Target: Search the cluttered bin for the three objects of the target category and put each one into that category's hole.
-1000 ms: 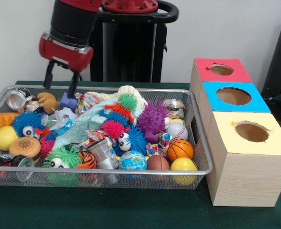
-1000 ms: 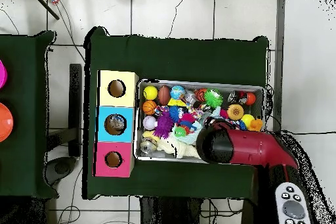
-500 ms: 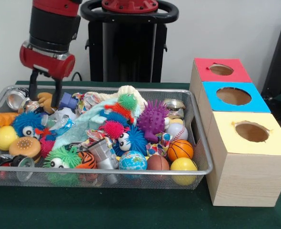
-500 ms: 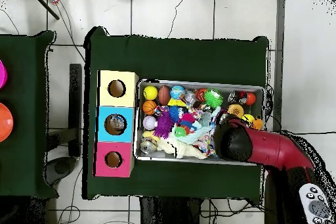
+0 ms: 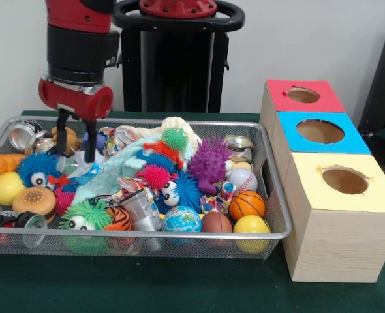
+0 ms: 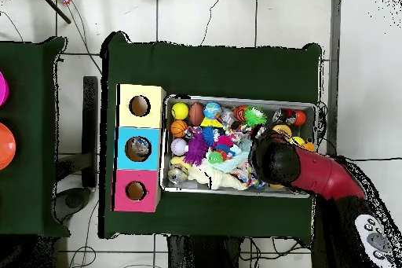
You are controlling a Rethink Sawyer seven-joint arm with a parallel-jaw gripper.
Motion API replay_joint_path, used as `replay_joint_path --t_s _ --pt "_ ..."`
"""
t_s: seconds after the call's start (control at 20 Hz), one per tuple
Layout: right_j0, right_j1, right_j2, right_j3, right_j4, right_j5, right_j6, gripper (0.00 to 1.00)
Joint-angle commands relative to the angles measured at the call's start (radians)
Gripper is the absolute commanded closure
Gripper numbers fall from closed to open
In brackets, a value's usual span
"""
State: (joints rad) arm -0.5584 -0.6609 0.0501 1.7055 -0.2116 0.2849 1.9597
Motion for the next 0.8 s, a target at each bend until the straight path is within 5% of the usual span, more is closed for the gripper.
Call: replay_joint_path --t_s 0.05,0.3,0.6,0.8 --pt "0.05 0.049 0.001 0.045 0.11 -0.024 0.261 0.0" --pt "0.105 0.074 -0.083 0.024 0.151 0.066 0.249 0.0" --pt "0.13 0.178 -0.147 -0.023 0.207 -0.017 0.266 0.0" --pt "0.184 0.247 -0.236 -0.085 0.226 0.023 0.257 0.0"
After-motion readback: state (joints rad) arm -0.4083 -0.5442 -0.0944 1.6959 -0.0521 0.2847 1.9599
